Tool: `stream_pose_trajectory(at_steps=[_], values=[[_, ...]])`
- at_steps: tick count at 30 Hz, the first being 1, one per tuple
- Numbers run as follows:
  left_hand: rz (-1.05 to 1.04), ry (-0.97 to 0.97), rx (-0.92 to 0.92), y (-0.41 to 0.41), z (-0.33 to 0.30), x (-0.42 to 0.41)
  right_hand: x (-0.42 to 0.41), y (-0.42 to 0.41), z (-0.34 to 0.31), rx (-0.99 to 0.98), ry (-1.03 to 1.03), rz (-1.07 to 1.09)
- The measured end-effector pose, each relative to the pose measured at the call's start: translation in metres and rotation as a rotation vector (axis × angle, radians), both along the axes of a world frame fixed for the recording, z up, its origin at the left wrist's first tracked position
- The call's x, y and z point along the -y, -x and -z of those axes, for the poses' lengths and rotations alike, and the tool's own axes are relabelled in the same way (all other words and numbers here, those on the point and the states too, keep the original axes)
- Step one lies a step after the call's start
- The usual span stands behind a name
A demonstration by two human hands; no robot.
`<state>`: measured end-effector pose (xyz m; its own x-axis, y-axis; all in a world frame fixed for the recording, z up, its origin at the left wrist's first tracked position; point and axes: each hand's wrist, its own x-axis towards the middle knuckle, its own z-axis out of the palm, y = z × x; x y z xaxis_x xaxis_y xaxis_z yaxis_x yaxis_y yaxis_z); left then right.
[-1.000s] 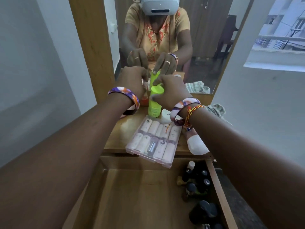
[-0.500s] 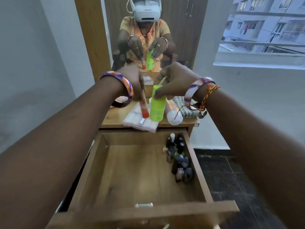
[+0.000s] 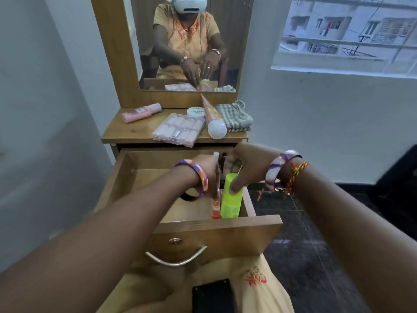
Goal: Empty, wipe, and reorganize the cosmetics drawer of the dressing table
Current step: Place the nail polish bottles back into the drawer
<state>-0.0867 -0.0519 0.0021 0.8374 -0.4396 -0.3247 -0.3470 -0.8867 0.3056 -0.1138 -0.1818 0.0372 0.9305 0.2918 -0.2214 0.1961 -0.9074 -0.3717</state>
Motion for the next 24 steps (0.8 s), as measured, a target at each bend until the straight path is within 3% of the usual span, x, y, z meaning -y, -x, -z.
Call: stream_pose_trajectory(at_steps=[11, 24], values=[[-0.083, 0.011, -0.072, 0.004, 0.047, 0.015, 0.003, 0.003, 0.027, 0.079, 0.108, -0.035], [-0.087, 0.042, -0.252, -0.005, 0.05, 0.016, -0.004, 0.004, 0.053, -0.088, 0.274, -0.156]])
